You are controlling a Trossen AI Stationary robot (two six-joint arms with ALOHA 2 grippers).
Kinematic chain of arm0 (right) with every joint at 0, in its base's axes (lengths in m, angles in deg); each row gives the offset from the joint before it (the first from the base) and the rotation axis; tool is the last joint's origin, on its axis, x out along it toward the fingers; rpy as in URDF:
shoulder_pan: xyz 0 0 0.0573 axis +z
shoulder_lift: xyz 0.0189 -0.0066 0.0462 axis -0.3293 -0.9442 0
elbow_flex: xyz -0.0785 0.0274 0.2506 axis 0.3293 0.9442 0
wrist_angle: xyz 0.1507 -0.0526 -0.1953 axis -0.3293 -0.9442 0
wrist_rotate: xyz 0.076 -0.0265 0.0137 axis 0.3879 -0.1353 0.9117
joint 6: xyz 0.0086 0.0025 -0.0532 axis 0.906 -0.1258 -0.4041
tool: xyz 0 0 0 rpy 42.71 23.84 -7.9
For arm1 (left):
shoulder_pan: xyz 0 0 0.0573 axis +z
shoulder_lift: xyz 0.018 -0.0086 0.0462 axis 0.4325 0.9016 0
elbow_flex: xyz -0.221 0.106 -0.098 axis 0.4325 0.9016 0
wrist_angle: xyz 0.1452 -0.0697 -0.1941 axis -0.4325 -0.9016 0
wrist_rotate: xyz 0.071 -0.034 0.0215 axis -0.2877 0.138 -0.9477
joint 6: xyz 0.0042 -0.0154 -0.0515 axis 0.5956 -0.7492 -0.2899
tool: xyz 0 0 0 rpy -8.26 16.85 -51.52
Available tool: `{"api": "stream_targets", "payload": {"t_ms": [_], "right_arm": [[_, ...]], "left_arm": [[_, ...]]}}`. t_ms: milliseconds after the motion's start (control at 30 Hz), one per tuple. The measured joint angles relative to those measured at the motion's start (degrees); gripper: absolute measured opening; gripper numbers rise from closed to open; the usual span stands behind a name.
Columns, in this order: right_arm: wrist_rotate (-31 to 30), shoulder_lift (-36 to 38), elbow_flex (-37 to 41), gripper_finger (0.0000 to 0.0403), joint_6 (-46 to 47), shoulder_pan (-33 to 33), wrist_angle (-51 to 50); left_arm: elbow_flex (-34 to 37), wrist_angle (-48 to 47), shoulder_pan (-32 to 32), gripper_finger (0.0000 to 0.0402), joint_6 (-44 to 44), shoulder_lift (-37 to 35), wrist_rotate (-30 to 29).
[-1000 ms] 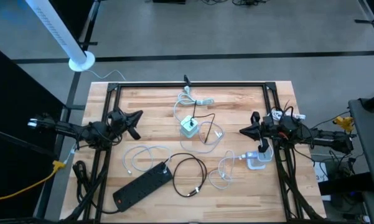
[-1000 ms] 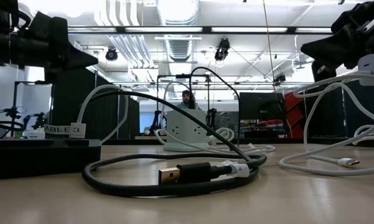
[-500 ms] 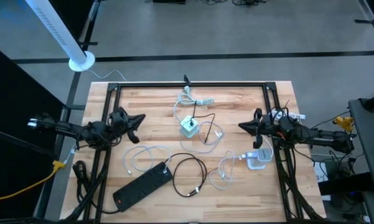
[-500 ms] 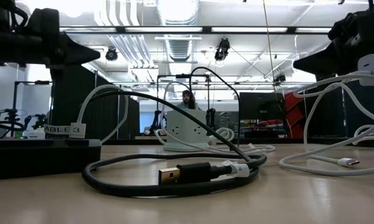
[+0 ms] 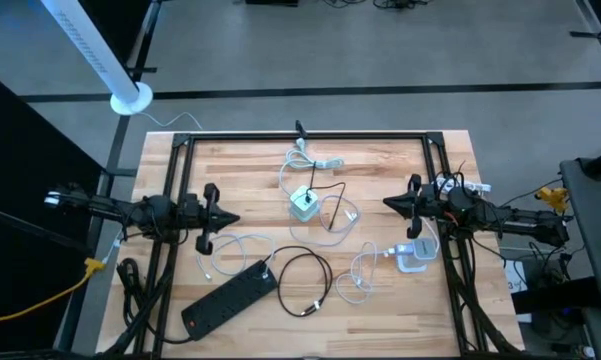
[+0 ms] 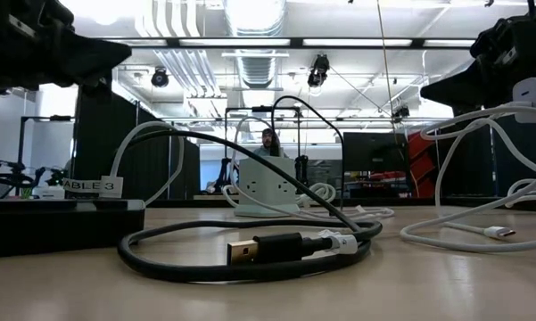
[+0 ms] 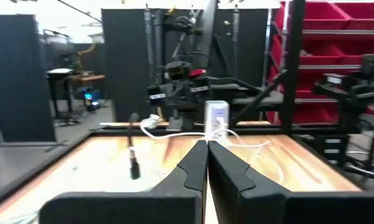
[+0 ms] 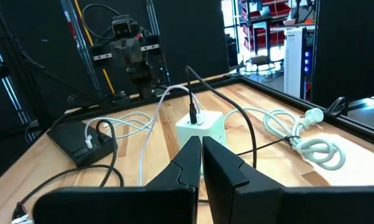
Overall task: Insert USB
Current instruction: Return to Home Position
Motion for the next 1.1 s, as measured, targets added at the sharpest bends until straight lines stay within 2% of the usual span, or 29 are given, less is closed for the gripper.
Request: {"api": "stream_targets", "payload": {"t_ms": [167,233,367,433,600,700,933,1100], "right_arm": [[0.0,0.0,0.0,0.0,0.0,0.0,0.0],[0.0,0.0,0.0,0.0,0.0,0.0,0.0],[0.0,0.0,0.0,0.0,0.0,0.0,0.0],[0.0,0.0,0.0,0.0,0.0,0.0,0.0],[0.0,0.0,0.0,0.0,0.0,0.0,0.0],[0.0,0.0,0.0,0.0,0.0,0.0,0.0],[-0.1,0.0,0.0,0.0,0.0,0.0,0.0],[-0.1,0.0,0.0,0.0,0.0,0.0,0.0]], "left_arm": [[0.0,-1.1,4.9,0.0,-3.1,-2.9,9.3],[0.0,-3.3,5.9,0.0,-4.2,-4.1,8.9],[-0.7,-6.1,5.9,0.0,-5.6,-6.6,2.4],[-1.8,-8.0,5.8,0.0,-4.9,-8.1,1.3],[-5.0,-21.1,5.8,0.0,-2.2,-13.5,3.4],[-5.1,-25.2,5.8,0.0,-2.2,-18.0,5.9],[-3.2,-25.6,5.8,0.0,-1.1,-18.9,6.2],[0.0,-21.8,5.8,0.0,-4.4,-18.9,5.3]]}}
